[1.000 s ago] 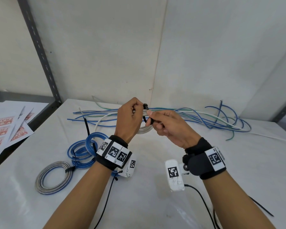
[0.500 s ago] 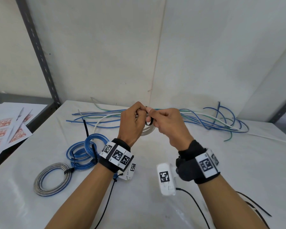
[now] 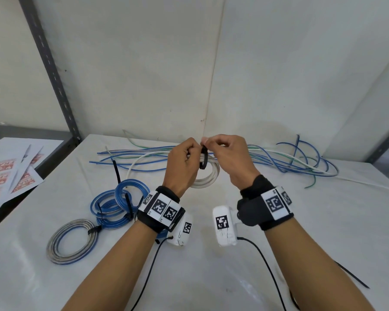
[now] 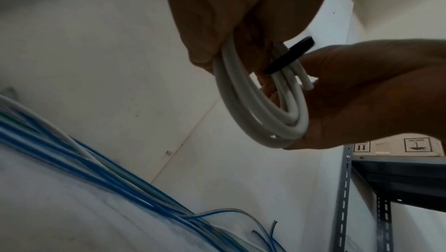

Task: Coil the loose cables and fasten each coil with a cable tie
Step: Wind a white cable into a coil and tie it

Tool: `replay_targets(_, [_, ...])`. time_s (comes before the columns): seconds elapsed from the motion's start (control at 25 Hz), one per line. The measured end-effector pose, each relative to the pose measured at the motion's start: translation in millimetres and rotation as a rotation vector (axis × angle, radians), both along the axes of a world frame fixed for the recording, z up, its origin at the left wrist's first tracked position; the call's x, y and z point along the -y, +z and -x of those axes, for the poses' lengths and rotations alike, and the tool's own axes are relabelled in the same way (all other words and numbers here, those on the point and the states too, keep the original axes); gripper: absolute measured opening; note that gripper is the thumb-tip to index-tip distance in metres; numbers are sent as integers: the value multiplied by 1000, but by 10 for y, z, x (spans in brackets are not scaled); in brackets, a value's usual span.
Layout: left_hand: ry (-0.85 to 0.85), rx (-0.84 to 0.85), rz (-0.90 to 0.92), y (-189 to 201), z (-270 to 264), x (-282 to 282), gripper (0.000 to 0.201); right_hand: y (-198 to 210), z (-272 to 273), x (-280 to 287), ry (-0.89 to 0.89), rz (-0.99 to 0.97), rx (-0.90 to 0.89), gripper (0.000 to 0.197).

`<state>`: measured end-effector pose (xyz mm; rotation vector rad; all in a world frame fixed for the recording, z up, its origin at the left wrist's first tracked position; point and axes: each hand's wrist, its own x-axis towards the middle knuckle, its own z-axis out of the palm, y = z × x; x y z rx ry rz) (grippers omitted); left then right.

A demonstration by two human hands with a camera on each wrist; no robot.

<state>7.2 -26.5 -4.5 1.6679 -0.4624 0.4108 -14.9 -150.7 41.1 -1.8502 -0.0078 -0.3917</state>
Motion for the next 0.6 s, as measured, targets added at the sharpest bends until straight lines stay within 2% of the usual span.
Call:
replay_targets(0.08, [-60, 11, -9, 12, 80, 38, 23, -17, -168, 108, -133, -94, 28, 14])
replay_targets(0.2, [-150, 80, -62, 2, 338, 98, 22, 89, -400, 612, -457, -230, 123, 21])
replay_targets(0.24, [-153, 98, -63, 33, 376, 85, 22, 130, -383, 776, -474, -222, 114, 20])
replay_targets(0.28, [-136, 107, -50, 66, 373, 75, 23, 157, -300, 861, -421, -185, 88, 18])
replay_targets(0.36, [-66, 105, -28, 111, 278, 52, 26, 197, -130, 819, -193, -89, -10, 18])
replay_targets(0.48, [-27, 52, -42, 92, 161, 41, 28, 201, 81, 488, 94, -47, -225, 32])
replay_targets(0.6, [6, 26, -26, 76, 128, -5, 25, 122, 54, 289, 128, 2, -236, 22])
